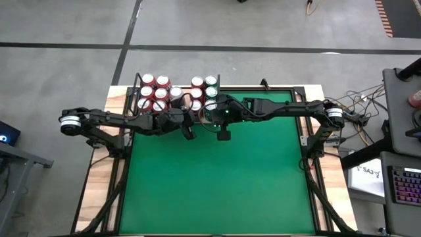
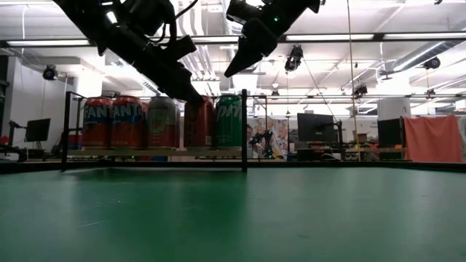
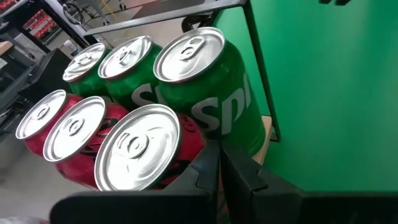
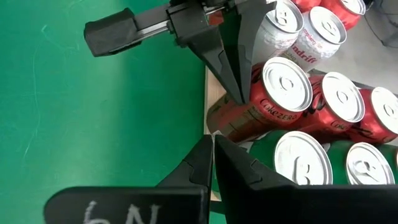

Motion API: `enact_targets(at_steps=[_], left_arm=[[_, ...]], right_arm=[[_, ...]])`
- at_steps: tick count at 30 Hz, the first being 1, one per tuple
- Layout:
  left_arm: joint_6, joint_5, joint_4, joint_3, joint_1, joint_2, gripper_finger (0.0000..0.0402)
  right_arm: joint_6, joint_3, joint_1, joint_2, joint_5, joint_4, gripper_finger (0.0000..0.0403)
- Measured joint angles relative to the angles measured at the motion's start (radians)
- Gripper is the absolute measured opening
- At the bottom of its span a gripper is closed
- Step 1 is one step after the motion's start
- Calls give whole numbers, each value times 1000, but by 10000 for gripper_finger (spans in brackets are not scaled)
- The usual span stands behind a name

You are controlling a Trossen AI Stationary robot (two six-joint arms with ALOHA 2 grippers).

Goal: Place canned beverage on shelf
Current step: Return to Home Position

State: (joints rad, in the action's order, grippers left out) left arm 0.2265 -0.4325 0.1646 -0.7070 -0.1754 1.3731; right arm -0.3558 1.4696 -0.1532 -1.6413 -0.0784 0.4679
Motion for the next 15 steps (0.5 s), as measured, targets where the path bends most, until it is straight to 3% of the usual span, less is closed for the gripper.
enact_targets(at_steps=[6,10,15], left_arm=[[0,2,10,1,-2,0,0],[-2,63,14,1,9,-8,0],[-12,83,-41,-18,54,-100,0]], right_arm=[[-2,0,0,0,0,0,9],[-3,0,0,0,0,0,9],[-2,-1,0,0,0,-6,9]])
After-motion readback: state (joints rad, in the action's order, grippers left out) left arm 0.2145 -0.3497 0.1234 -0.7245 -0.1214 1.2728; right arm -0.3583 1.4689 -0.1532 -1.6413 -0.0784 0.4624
